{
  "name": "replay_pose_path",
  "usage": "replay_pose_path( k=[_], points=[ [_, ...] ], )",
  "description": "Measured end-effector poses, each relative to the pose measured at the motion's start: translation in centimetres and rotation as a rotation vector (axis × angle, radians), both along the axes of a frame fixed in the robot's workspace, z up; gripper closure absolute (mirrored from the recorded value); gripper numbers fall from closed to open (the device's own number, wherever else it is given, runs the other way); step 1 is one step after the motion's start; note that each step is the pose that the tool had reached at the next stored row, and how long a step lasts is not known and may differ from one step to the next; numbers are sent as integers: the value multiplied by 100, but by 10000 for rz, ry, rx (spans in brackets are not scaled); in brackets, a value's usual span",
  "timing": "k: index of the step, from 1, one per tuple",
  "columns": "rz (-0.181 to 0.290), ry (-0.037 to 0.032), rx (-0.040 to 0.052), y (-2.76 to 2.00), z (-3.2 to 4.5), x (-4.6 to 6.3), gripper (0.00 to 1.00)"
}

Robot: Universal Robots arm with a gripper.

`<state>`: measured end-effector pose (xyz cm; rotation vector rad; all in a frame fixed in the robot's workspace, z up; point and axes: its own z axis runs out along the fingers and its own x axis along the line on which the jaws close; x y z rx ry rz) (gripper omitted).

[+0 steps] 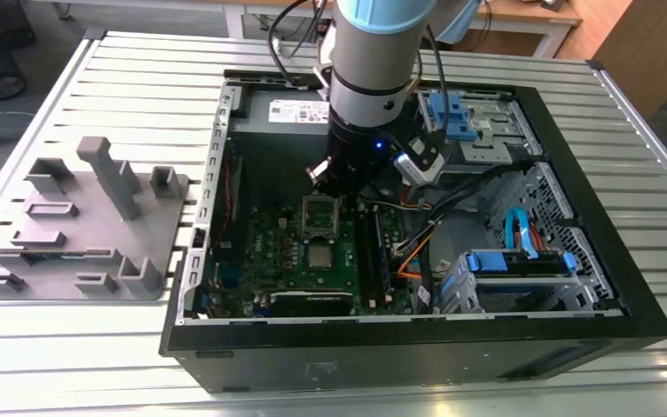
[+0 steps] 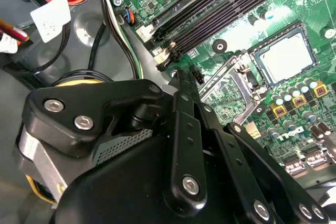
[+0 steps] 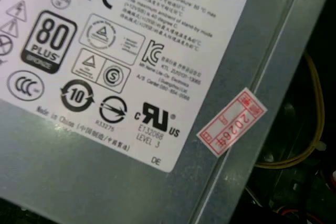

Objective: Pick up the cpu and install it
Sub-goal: 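Close the cpu cover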

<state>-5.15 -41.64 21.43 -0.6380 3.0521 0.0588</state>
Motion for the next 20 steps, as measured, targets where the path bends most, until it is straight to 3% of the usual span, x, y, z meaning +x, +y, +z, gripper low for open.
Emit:
replay_pose_path(
  k=[4, 20],
  points=[
    [136, 1, -1, -2, 35, -2, 89],
    [211, 0, 1, -2, 36, -3, 89]
  ],
)
